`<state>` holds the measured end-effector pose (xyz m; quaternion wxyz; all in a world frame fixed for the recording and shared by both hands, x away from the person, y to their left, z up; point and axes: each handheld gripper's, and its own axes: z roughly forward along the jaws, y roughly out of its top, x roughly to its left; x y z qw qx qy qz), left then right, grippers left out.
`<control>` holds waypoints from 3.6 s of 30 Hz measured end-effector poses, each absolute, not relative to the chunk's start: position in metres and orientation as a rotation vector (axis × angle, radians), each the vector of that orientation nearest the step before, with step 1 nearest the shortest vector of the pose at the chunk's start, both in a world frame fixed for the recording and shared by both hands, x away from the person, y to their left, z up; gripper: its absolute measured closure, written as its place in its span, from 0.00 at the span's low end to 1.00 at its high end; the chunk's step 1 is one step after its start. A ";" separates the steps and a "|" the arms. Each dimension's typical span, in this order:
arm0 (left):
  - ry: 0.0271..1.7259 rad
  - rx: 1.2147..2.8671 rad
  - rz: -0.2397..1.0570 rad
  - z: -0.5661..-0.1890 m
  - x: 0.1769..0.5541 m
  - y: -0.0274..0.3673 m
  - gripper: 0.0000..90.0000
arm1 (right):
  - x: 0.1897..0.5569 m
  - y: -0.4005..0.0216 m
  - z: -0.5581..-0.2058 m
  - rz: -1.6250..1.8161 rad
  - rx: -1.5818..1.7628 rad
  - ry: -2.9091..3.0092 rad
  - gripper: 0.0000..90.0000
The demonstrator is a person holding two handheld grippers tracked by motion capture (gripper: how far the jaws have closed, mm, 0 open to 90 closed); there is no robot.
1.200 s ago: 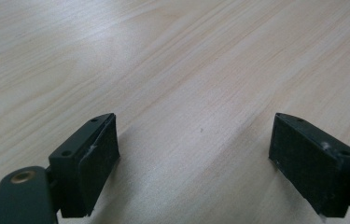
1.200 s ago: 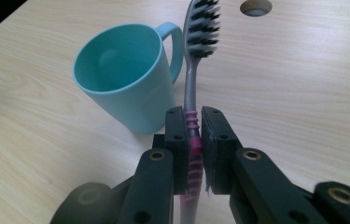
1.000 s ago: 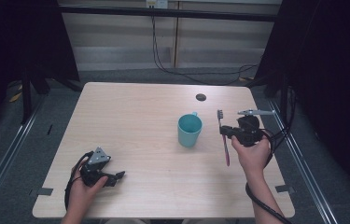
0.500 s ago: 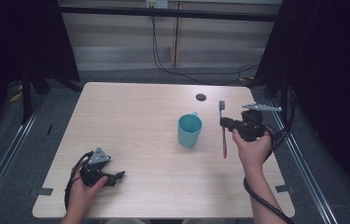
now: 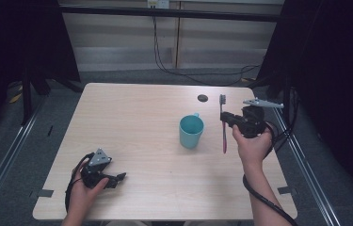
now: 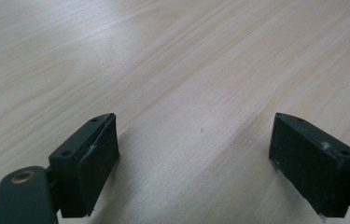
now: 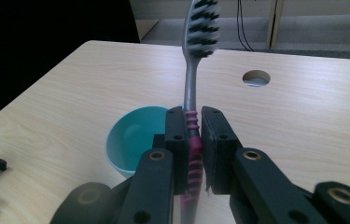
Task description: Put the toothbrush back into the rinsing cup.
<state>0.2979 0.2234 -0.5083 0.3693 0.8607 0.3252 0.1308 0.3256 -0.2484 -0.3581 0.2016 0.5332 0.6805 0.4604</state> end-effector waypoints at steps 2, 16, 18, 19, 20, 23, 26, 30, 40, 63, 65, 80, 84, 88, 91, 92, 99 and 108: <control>0.835 2.209 0.336 -0.508 0.298 0.223 0.17 | 0.328 -0.246 -0.356 1.300 1.486 1.899 0.91; 0.835 2.209 0.336 -0.508 0.298 0.223 0.17 | 0.336 -0.242 -0.347 1.345 1.476 1.855 0.91; 0.835 2.209 0.336 -0.508 0.298 0.223 0.17 | 0.338 -0.241 -0.347 1.352 1.471 1.852 0.91; 0.835 2.209 0.336 -0.508 0.298 0.223 0.17 | 0.339 -0.241 -0.348 1.357 1.472 1.851 0.91; 0.835 2.209 0.335 -0.508 0.298 0.223 0.17 | 0.340 -0.240 -0.347 1.358 1.475 1.849 0.91; 0.835 2.209 0.335 -0.508 0.298 0.223 0.17 | 0.342 -0.238 -0.347 1.377 1.468 1.839 0.91; 0.835 2.208 0.336 -0.508 0.298 0.223 0.17 | 0.344 -0.236 -0.345 1.393 1.466 1.830 0.91; 0.837 2.211 0.337 -0.508 0.298 0.223 0.17 | 0.347 -0.232 -0.342 1.403 1.453 1.824 0.91; 0.836 2.211 0.338 -0.508 0.298 0.223 0.17 | 0.353 -0.223 -0.339 1.445 1.424 1.791 0.91; 0.835 2.208 0.335 -0.508 0.298 0.223 0.17 | 0.370 -0.211 -0.331 1.500 1.397 1.759 0.91; 0.835 2.209 0.336 -0.508 0.298 0.223 0.17 | 0.372 -0.210 -0.332 1.502 1.393 1.755 0.91; 0.835 2.208 0.335 -0.508 0.298 0.223 0.17 | 0.383 -0.201 -0.340 1.534 1.391 1.746 0.91; 0.835 2.208 0.335 -0.508 0.298 0.223 0.17 | 0.386 -0.198 -0.343 1.532 1.378 1.743 0.91; 0.837 2.209 0.340 -0.508 0.298 0.223 0.17 | 0.390 -0.196 -0.348 1.542 1.371 1.749 0.91; 0.837 2.209 0.340 -0.508 0.298 0.223 0.17 | 0.392 -0.194 -0.352 1.537 1.370 1.756 0.91; 0.837 2.209 0.340 -0.508 0.298 0.223 0.17 | 0.392 -0.194 -0.352 1.537 1.370 1.756 0.91; 0.836 2.209 0.338 -0.508 0.298 0.223 0.17 | 0.398 -0.186 -0.362 1.527 1.363 1.776 0.91; 0.837 2.211 0.337 -0.508 0.298 0.223 0.17 | 0.399 -0.179 -0.373 1.516 1.350 1.792 0.91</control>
